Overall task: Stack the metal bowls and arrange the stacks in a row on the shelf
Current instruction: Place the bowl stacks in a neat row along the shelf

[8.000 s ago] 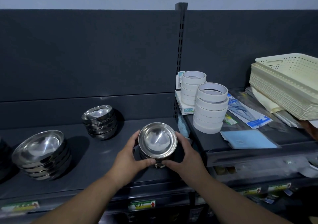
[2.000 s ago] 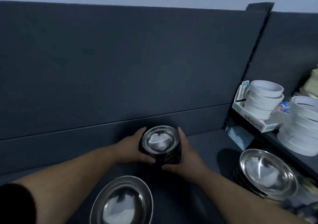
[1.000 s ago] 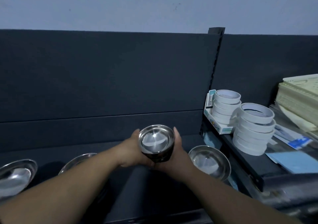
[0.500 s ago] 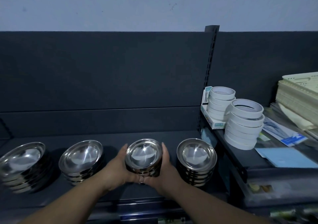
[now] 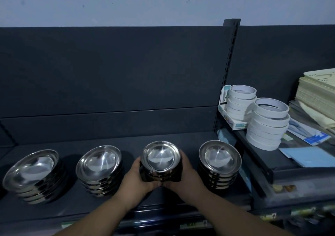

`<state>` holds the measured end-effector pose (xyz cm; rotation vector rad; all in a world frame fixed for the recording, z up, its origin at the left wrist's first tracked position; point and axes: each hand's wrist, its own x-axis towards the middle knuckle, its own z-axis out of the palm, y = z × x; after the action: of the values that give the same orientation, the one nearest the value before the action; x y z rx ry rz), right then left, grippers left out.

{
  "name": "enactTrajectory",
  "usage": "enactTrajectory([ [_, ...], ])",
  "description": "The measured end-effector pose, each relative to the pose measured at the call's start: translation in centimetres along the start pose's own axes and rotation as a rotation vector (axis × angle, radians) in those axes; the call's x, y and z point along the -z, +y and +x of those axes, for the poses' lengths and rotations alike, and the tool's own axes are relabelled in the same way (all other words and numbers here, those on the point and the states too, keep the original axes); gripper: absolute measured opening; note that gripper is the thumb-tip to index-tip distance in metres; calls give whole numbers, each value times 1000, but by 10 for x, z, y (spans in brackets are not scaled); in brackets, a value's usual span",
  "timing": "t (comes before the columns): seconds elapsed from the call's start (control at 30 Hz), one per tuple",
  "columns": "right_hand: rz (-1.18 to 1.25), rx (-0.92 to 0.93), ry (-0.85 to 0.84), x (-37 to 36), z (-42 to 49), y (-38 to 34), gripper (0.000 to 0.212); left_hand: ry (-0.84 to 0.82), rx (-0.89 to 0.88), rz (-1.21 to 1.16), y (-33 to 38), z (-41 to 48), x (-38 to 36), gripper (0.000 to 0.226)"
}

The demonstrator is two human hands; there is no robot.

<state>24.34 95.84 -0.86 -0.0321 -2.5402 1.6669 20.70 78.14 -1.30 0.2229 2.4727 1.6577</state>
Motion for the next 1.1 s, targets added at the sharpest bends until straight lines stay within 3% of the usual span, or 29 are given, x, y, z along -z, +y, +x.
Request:
enactTrajectory([
  [0.43, 4, -35, 47, -4, -3, 0, 82, -30, -64, 45, -7, 9, 7, 92],
  [0.73, -110, -38, 40, -5, -4, 12, 90, -28, -73, 117, -8, 6, 4, 99],
  [0.97, -105, -77, 44, -4, -9, 17, 95, -12, -67, 78, -10, 3, 1, 94],
  [1.1, -137, -48, 67, 0, -10, 9, 93, -7, -80, 36, -6, 0, 4, 104],
])
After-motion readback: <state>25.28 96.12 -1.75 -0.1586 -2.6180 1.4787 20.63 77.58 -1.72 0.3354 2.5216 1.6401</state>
